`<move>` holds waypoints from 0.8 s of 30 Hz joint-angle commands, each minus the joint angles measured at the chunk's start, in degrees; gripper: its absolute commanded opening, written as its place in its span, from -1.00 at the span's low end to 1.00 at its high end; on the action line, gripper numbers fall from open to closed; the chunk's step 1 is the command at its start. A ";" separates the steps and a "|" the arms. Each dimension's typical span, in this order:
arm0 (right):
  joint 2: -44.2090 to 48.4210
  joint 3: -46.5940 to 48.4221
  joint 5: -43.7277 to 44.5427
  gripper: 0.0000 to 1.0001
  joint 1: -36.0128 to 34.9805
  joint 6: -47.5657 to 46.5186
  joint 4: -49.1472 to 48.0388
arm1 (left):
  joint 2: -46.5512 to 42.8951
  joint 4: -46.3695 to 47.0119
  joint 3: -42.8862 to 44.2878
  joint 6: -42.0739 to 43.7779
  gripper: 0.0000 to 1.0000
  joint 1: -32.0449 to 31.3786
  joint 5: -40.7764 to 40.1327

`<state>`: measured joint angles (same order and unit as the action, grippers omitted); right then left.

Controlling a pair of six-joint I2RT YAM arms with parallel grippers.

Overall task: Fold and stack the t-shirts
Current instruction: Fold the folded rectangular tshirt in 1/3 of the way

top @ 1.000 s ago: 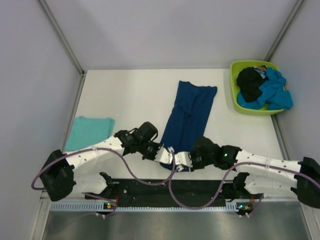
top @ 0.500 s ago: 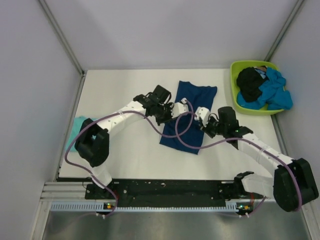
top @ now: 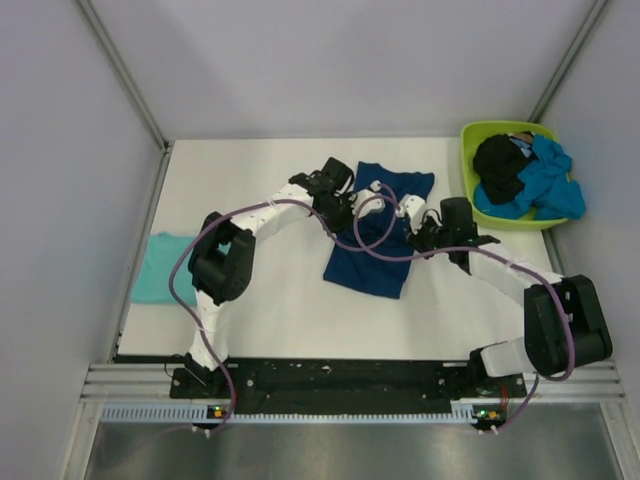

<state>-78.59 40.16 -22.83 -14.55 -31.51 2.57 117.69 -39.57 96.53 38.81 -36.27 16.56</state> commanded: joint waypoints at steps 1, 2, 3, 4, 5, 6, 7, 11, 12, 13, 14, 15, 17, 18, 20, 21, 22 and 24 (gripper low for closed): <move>-3.32 4.57 -0.11 -1.00 1.36 -0.75 -2.13 | 2.01 1.42 3.31 -1.36 -1.00 0.33 -0.56; -4.02 5.01 -0.20 -1.00 1.62 -0.58 -2.13 | 2.54 1.78 3.75 -1.71 -1.00 0.32 -0.91; -4.64 5.45 -0.11 -1.00 1.89 -0.40 -2.13 | 2.98 1.95 4.36 -1.98 -1.00 0.41 -1.17; -5.34 5.80 -0.11 -1.00 2.24 -0.31 -2.13 | 3.77 2.04 4.89 -2.15 -1.00 0.41 -1.61; -5.96 6.33 -0.28 -1.00 2.33 -0.40 -2.13 | 4.21 2.13 5.50 -2.50 -1.00 0.41 -2.05; -6.75 6.77 -0.46 -1.00 2.50 -0.48 -2.13 | 4.65 2.30 5.77 -2.60 -1.00 0.50 -2.32; -7.71 7.38 -0.72 -1.00 2.59 -0.66 -2.13 | 5.09 2.39 6.12 -2.77 -0.99 0.41 -2.67; -12.71 11.94 2.25 -0.79 3.64 0.04 -2.13 | 6.41 4.06 8.40 -4.88 -0.45 0.50 -5.12; -14.21 13.52 2.79 -0.67 4.60 1.00 -2.22 | 6.76 4.59 9.54 -5.66 -0.33 0.67 -6.35; -15.62 15.71 3.31 -0.58 6.09 2.75 -2.13 | 7.11 5.37 11.12 -6.72 -0.26 1.02 -7.75; -17.20 17.91 3.49 -0.49 7.41 4.68 -1.78 | 7.55 5.73 12.87 -7.60 -0.18 1.55 -8.55; -18.43 20.80 3.32 -0.43 8.21 6.09 -0.65 | 7.99 6.08 15.15 -8.65 -0.11 2.08 -9.25; -19.32 25.39 4.36 -0.40 9.10 6.98 1.99 | 9.13 6.44 19.72 -10.15 -0.01 3.48 -11.45; -18.89 26.88 5.68 -0.39 9.18 7.16 2.44 | 9.66 6.79 22.18 -10.59 0.00 4.18 -12.85; -16.79 28.30 6.22 -0.39 9.18 7.77 4.02 | 10.45 6.44 26.23 -11.29 0.02 5.50 -14.27; -15.12 28.30 4.91 -0.38 9.18 7.95 4.89 | 10.02 5.13 27.82 -11.91 0.01 6.21 -13.58; -11.62 27.09 2.46 -0.36 9.10 8.47 5.16 | 8.97 3.90 27.66 -11.83 -0.01 6.65 -10.52; -6.00 23.14 -3.86 -0.30 8.40 7.87 4.47 | 3.81 1.00 21.98 -8.86 -0.06 7.00 -0.70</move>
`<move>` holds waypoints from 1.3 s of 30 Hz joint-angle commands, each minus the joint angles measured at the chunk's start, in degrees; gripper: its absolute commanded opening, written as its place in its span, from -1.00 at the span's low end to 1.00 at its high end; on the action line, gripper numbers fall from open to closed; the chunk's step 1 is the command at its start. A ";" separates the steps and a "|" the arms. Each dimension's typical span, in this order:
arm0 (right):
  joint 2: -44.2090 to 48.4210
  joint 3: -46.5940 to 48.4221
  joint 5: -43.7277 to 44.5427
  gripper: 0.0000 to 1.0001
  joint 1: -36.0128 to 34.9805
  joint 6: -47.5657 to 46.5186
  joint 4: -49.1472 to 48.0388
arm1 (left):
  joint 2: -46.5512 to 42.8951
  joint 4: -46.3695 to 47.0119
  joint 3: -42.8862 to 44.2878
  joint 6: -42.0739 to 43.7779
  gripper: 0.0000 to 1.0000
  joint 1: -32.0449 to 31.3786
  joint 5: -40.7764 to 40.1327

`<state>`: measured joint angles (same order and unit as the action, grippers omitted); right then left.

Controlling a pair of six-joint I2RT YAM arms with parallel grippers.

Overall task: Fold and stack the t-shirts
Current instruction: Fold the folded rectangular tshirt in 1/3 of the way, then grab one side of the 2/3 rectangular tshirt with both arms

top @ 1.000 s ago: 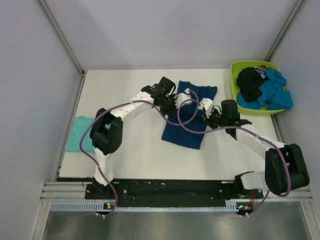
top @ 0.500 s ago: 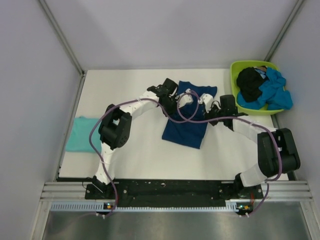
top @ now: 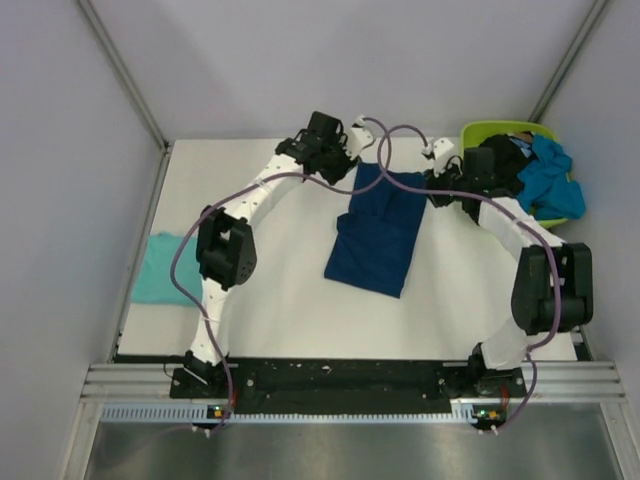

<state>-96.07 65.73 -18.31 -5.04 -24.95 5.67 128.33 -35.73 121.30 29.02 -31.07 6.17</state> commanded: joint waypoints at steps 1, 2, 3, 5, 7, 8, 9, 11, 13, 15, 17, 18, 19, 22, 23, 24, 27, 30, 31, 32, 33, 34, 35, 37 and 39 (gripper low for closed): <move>16.92 -7.41 -10.24 -0.26 -2.33 -0.78 0.75 | -10.00 -3.12 -7.78 5.39 -0.08 1.63 14.43; 20.71 -11.73 -10.78 -0.21 -5.30 -3.76 0.22 | -14.21 -3.12 -14.70 9.61 -0.10 1.54 20.48; 24.75 -15.34 -11.05 -0.16 -7.94 -8.14 0.65 | -18.34 -3.04 -20.95 13.75 -0.12 1.36 25.24; 31.44 -22.90 -11.49 -0.10 -13.04 -16.76 3.19 | -25.38 -3.04 -34.48 23.41 -0.14 0.58 32.21; 36.64 -27.66 -10.88 -0.09 -18.40 -22.93 8.10 | -31.28 -1.99 -44.17 29.84 -0.13 -1.00 34.07; 38.75 -29.42 -9.83 -0.10 -21.30 -24.52 10.21 | -32.78 -1.72 -47.43 31.79 -0.08 -1.45 34.60; 40.51 -31.18 -7.99 -0.09 -23.85 -25.23 12.15 | -33.67 -0.76 -50.43 33.20 -0.02 -1.97 34.95; 42.36 -33.73 -2.82 -0.08 -28.87 -25.33 14.01 | -34.46 1.35 -54.39 35.23 0.10 -2.85 35.57; 42.11 -35.84 1.67 -0.01 -32.48 -25.58 14.10 | -34.64 5.38 -57.39 35.41 0.16 -3.64 34.96; 39.92 -36.99 5.28 0.10 -34.59 -26.37 14.10 | -34.03 9.43 -58.89 34.36 0.22 -4.35 33.30; 35.19 -36.12 8.01 0.11 -34.86 -26.47 14.10 | -32.89 13.99 -60.12 33.22 0.24 -5.75 29.09; 32.55 -35.33 9.15 0.11 -34.86 -26.29 14.10 | -32.27 15.06 -60.47 33.39 0.24 -6.63 27.50; 30.18 -34.37 10.21 0.10 -34.86 -26.12 14.10 | -31.75 16.11 -60.74 33.30 0.24 -7.51 25.49; 24.98 -32.87 11.62 0.04 -34.95 -24.98 13.06 | -30.43 18.49 -61.53 33.56 0.22 -9.62 20.30; 24.27 -32.86 11.45 0.01 -34.95 -24.89 12.87 | -29.81 18.67 -61.44 33.56 0.19 -9.97 19.06; 23.74 -33.21 11.19 -0.03 -34.95 -24.88 12.79 | -29.37 18.41 -61.27 33.82 0.16 -10.24 18.09; 23.47 -33.83 11.45 -0.12 -35.65 -24.62 11.65 | -28.05 15.88 -60.48 34.61 -0.02 -10.50 16.42; 23.04 -33.74 11.19 -0.25 -35.57 -23.74 10.06 | -27.61 11.65 -59.95 36.19 -0.09 -10.68 16.76; 22.77 -33.74 10.93 -0.36 -35.57 -23.65 10.06 | -27.52 10.34 -59.95 36.72 -0.10 -10.77 16.68; 22.25 -33.74 11.10 -0.51 -35.65 -23.48 9.97 | -27.26 9.45 -59.95 37.08 -0.12 -10.85 16.50; 21.64 -33.48 11.45 -0.58 -35.74 -23.13 10.06 | -27.08 8.66 -59.77 37.43 -0.12 -10.94 16.07; 21.11 -33.30 11.54 -0.62 -35.74 -22.95 10.06 | -26.65 7.26 -59.51 37.95 -0.11 -11.12 15.89; 20.84 -32.96 11.45 -0.63 -35.92 -22.69 10.06 | -26.21 6.38 -59.07 37.96 -0.07 -11.20 15.62; 20.75 -32.69 10.57 -0.64 -35.92 -22.42 9.80 | -25.15 5.15 -58.28 37.87 -0.03 -11.56 15.01; 20.75 -32.86 9.87 -0.84 -35.92 -22.25 9.10 | -24.62 4.96 -57.84 37.96 -0.03 -11.73 14.48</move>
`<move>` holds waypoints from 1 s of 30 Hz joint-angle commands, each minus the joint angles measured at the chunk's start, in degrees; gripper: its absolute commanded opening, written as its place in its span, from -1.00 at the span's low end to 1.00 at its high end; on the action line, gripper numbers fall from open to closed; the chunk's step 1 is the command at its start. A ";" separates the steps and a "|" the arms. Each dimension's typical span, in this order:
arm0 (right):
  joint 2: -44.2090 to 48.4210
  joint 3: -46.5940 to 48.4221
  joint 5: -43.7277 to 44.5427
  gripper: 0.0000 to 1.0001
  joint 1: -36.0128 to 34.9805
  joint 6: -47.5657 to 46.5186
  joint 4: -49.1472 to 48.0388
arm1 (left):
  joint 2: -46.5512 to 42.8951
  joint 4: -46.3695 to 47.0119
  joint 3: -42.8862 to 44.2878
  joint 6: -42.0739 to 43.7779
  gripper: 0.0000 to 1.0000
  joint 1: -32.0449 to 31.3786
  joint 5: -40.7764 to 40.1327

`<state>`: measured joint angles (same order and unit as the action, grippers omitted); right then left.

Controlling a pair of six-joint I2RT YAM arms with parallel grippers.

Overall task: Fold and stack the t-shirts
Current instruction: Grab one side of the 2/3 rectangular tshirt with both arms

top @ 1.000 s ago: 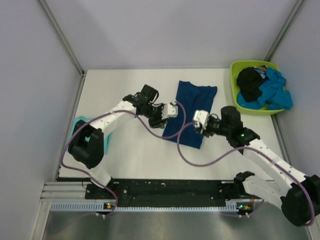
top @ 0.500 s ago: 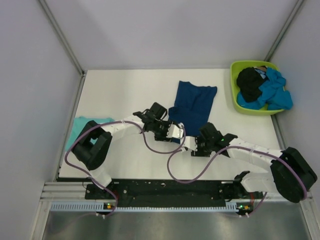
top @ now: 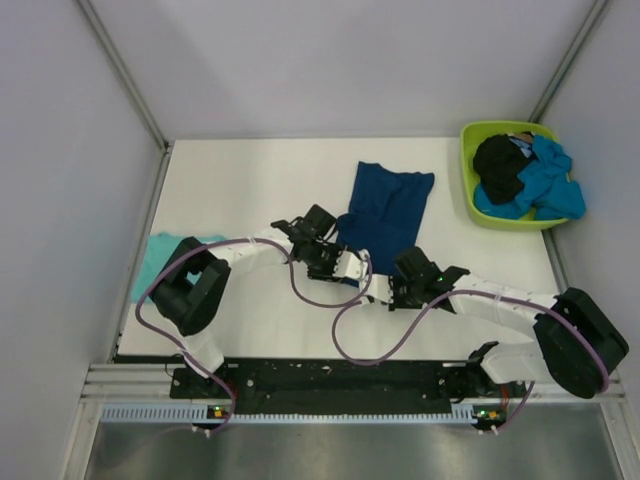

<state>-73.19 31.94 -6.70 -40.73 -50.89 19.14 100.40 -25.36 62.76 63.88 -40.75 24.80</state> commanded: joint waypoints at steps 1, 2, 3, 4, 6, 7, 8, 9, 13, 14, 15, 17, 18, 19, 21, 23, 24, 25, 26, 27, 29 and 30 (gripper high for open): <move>-2.13 0.84 -1.83 -0.95 -0.23 3.70 -4.63 | 3.57 -5.40 0.87 3.01 -0.05 -2.05 -4.49; -2.13 0.84 -1.83 -1.00 -0.23 3.70 -4.63 | 3.84 -5.14 1.22 2.83 -0.10 -2.05 -4.93; -1.79 0.75 -1.57 -1.00 -0.23 3.78 -4.63 | 4.27 -5.05 1.40 2.83 -0.19 -2.14 -5.46; -1.35 0.66 -1.30 -1.00 -0.23 3.87 -4.63 | 4.71 -4.87 1.40 2.57 -0.34 -2.14 -6.33; 0.49 0.05 -1.21 -1.00 -0.23 3.61 -4.46 | 5.59 -5.22 1.57 2.48 -0.73 -2.14 -7.56; 1.55 -0.30 -1.39 -1.00 -0.23 3.35 -4.11 | 5.86 -5.39 1.57 2.57 -1.00 -2.14 -7.83; 2.69 -0.74 -1.39 -1.00 -0.23 3.17 -4.02 | 5.69 -5.31 1.40 2.31 -1.00 -2.14 -8.09; 3.66 -1.00 -1.39 -1.00 -0.23 3.08 -3.93 | 5.16 -5.31 1.48 1.70 -1.00 -2.14 -8.27; 7.26 -1.62 -2.96 -1.00 -0.23 2.03 -2.27 | -0.62 -4.61 1.57 -3.40 -1.00 -1.18 -5.21; 8.05 -1.62 -3.93 -1.00 -0.23 1.77 -1.30 | -2.21 -4.69 1.31 -4.80 -1.00 -0.48 -2.85; 8.84 -1.62 -4.72 -1.00 -0.23 1.42 0.01 | -3.97 -4.87 0.96 -5.68 -1.00 0.14 0.31; 10.43 -1.53 -6.30 -1.00 -0.31 0.80 2.21 | -6.87 -5.13 -0.61 -7.53 -1.00 0.76 3.05; 11.39 -1.53 -7.00 -1.00 -0.31 0.45 3.09 | -8.02 -5.31 -1.41 -8.15 -1.00 0.68 3.85; 12.10 -1.53 -7.62 -1.00 -0.31 0.10 4.14 | -9.07 -5.13 -2.81 -9.11 -1.00 0.76 4.99; 13.59 -1.80 -9.11 -1.00 -0.58 -0.87 5.12 | -10.13 -3.74 -5.27 -11.31 -1.00 0.68 6.92; 14.39 -1.89 -9.82 -1.00 -1.02 -1.40 5.30 | -10.14 -2.41 -7.21 -12.72 -1.00 0.50 8.07; 14.74 -1.89 -10.00 -1.00 -1.19 -1.40 5.38 | -9.79 -2.58 -7.13 -13.77 -1.00 -0.02 6.33; 15.00 -1.62 -10.35 -1.00 -1.28 -1.40 5.39 | -9.52 -2.50 -6.95 -14.65 -1.00 -0.12 5.97; 15.35 -1.62 -10.87 -1.00 -1.54 -1.40 5.39 | -9.35 -2.50 -6.78 -15.09 -1.00 -0.03 5.79; 15.79 -1.62 -11.31 -1.00 -1.63 -1.40 5.39 | -9.26 -2.84 -6.69 -15.27 -1.00 -0.03 5.53; 16.32 -1.88 -12.19 -0.50 -2.16 -1.23 5.12 | -9.43 -3.46 -6.51 -15.36 -1.00 -0.12 6.05; 16.41 -2.15 -12.63 -0.23 -2.60 -1.14 5.04 | -9.69 -3.38 -6.60 -15.27 -1.00 -0.03 6.31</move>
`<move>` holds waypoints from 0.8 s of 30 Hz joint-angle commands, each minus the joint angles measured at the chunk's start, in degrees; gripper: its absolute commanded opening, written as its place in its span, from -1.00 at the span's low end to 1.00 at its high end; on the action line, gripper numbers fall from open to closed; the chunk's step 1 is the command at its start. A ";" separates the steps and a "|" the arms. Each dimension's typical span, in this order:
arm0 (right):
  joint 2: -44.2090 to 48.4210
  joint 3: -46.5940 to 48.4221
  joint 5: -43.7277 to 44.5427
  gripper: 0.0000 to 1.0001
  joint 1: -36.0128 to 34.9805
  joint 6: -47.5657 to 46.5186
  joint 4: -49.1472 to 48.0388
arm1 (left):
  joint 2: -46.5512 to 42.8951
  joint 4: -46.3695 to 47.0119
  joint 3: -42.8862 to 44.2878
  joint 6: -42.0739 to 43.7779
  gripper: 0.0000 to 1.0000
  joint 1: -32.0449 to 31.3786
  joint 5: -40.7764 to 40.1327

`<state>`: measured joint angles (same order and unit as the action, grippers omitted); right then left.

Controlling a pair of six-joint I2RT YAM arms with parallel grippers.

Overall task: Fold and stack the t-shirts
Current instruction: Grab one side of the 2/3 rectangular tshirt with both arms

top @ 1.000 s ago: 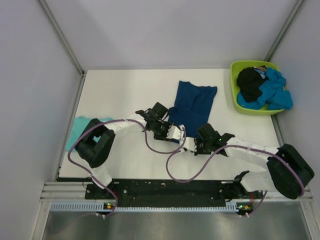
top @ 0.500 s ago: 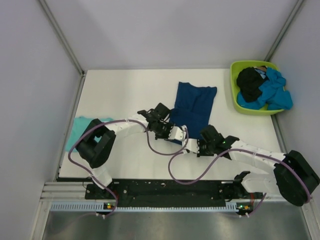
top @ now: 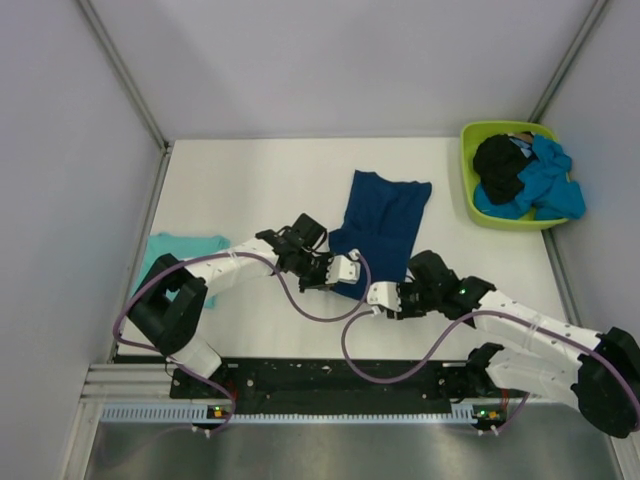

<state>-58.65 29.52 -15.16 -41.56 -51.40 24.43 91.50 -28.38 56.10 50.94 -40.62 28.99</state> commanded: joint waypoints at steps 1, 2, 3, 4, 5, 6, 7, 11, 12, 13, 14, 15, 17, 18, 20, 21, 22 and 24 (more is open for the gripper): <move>1.61 0.10 -3.92 -0.11 -2.12 -0.81 -0.34 | -0.97 -0.27 -0.11 -2.25 -1.00 -0.16 2.29; 1.44 -0.16 -3.31 -0.01 -2.64 -0.90 -0.95 | -0.98 -0.18 -0.20 -2.16 -1.00 -0.25 2.47; 0.91 -0.34 -2.52 0.05 -2.91 -0.72 -1.83 | -0.98 -0.18 -0.20 -1.98 -1.00 -0.25 2.38; 0.39 -0.51 -2.33 0.08 -3.26 -0.37 -2.97 | -0.80 -0.27 -0.02 -1.98 -1.00 -0.16 2.47; -0.31 -0.69 -2.42 0.09 -3.61 0.06 -4.28 | -0.54 -0.27 0.15 -1.90 -1.00 -0.16 2.38; -1.28 -0.86 -2.42 0.09 -3.88 0.33 -5.43 | -0.36 -0.45 0.33 -1.81 -1.00 -0.16 2.30; -2.68 -1.30 -2.07 0.08 -4.14 0.42 -6.40 | -0.01 -0.62 0.59 -1.63 -1.00 -0.16 2.30; -9.36 -1.39 0.91 -0.03 -5.63 -0.02 -7.81 | 0.69 -2.11 1.47 -1.28 -1.00 -0.16 2.91; -11.11 -1.48 2.05 -0.06 -5.98 -0.19 -7.90 | 0.69 -2.29 1.65 -1.19 -1.00 -0.16 2.74; -12.61 -1.48 3.89 -0.10 -6.51 -0.02 -7.90 | 0.87 -2.38 1.82 -1.19 -1.00 -0.25 2.47; -13.84 -1.48 5.56 -0.18 -6.86 0.24 -7.64 | 1.04 -2.73 2.09 -1.10 -1.00 -0.16 2.21; -14.90 -1.31 7.14 -0.42 -7.30 0.42 -6.85 | 1.13 -3.25 2.35 -1.02 -1.00 -0.07 1.86; -15.35 -0.78 8.30 -1.00 -8.01 1.12 -5.36 | 1.05 -4.31 2.61 -0.84 -1.00 0.01 1.42; -14.74 -0.43 8.39 -1.00 -8.44 1.65 -4.40 | 0.78 -5.01 2.53 -0.67 -1.00 0.02 1.42; -12.03 0.45 7.69 -1.00 -8.80 3.57 -1.94 | -0.18 -7.03 2.53 -0.49 -1.00 0.02 1.42; -9.84 0.89 6.99 -1.00 -9.24 4.89 -0.53 | -0.97 -8.17 2.53 -0.40 -1.00 0.02 1.50; -7.73 1.68 6.29 -1.00 -9.67 6.12 1.57 | -1.76 -9.92 2.53 -0.40 -1.00 -0.07 1.77; -1.93 3.35 6.19 -1.00 -13.08 7.97 5.88 | -3.87 -13.96 2.53 0.47 -1.00 -0.51 2.03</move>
<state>-69.12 30.06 -8.54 -50.19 -48.38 19.49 92.36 -33.12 57.08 49.87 -40.66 29.58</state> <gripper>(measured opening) 0.011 0.009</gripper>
